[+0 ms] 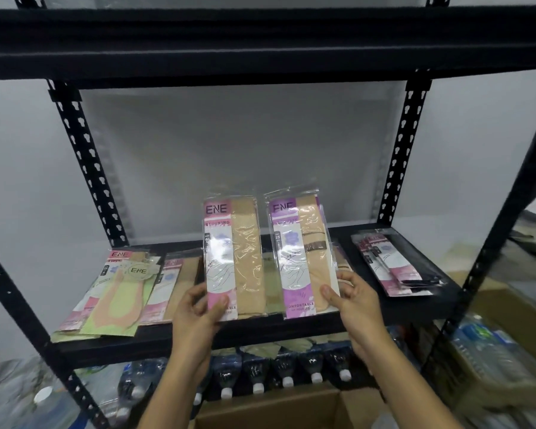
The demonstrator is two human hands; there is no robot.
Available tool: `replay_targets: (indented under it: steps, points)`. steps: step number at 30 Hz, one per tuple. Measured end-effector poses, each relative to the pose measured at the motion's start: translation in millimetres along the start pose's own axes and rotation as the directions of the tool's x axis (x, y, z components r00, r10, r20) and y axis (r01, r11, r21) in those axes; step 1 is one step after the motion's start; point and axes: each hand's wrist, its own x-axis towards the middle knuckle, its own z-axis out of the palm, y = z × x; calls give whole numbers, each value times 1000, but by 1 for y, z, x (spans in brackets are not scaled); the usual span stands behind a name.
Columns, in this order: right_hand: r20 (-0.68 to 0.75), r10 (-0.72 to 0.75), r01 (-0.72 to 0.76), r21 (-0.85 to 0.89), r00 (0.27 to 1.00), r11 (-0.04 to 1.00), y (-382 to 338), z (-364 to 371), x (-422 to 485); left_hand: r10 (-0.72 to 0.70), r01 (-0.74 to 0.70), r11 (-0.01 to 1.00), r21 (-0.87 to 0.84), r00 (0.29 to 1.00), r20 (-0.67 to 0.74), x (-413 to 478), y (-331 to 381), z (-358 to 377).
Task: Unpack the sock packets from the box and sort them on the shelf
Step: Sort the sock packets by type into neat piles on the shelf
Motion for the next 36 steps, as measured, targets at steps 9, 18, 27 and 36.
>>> replay_targets:
  steps: [9, 18, 27, 36]
  points:
    - [-90, 20, -32, -143, 996, 989, 11, -35, 31, -41, 41, 998, 43, 999, -6, 7, -14, 16]
    - [-265, 45, -134, -327, 963, 935, 36, -54, 84, -55, 57, 997, 52, 998, -43, 8, -23, 4]
    - [-261, -77, -118, -656, 962, 745, 58, -60, 87, -72, 75, 995, 64, 996, -46, 5, -37, -5]
    - [-189, -173, -50, -802, 967, 596, 66, -62, 77, -78, 79, 994, 70, 997, -26, -2, -35, -2]
